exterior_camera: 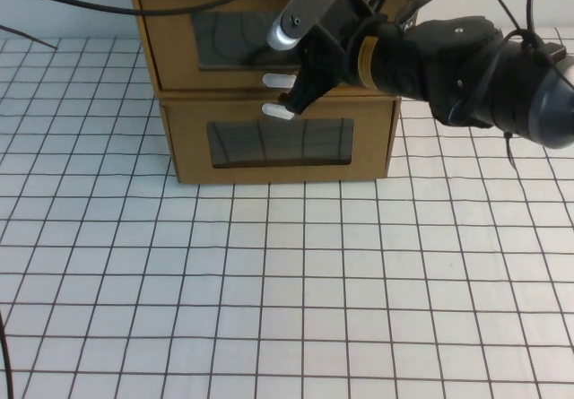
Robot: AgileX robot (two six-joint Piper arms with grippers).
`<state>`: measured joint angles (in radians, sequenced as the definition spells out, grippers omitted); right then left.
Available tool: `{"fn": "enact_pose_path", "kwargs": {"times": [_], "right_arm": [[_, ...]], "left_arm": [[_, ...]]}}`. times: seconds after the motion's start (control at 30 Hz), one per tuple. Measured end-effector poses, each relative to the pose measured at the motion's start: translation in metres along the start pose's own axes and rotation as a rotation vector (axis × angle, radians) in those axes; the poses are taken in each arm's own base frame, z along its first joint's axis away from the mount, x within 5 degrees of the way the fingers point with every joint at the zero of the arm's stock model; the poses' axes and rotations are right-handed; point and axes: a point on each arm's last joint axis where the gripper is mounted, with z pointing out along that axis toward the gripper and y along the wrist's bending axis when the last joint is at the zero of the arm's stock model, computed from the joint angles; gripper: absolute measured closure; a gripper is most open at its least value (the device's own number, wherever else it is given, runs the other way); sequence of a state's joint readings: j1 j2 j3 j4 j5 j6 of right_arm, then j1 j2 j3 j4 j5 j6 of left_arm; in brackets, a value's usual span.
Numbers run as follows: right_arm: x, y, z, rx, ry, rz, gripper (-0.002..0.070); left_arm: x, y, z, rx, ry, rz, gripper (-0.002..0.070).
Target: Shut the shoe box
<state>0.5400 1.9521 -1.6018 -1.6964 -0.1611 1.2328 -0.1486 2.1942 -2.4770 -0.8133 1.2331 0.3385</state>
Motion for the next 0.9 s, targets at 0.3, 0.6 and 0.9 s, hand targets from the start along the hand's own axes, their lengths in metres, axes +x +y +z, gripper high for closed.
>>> {"fn": "enact_pose_path", "kwargs": {"times": [0.3,0.6,0.9], "right_arm": [[-0.021,0.005,-0.017,-0.11,-0.082,-0.014,0.0689],[-0.071,0.003,-0.067,-0.21,-0.227,0.06,0.0689],[-0.092,-0.033,-0.099,0.128,-0.242,0.232,0.0689]], "left_arm": [[0.0,0.0,0.0,-0.001,0.002,0.001,0.068],[-0.004,-0.012,-0.016,-0.026,-0.004,0.039,0.068],[-0.018,-0.056,-0.078,-0.176,-0.075,0.126,0.068]]}}
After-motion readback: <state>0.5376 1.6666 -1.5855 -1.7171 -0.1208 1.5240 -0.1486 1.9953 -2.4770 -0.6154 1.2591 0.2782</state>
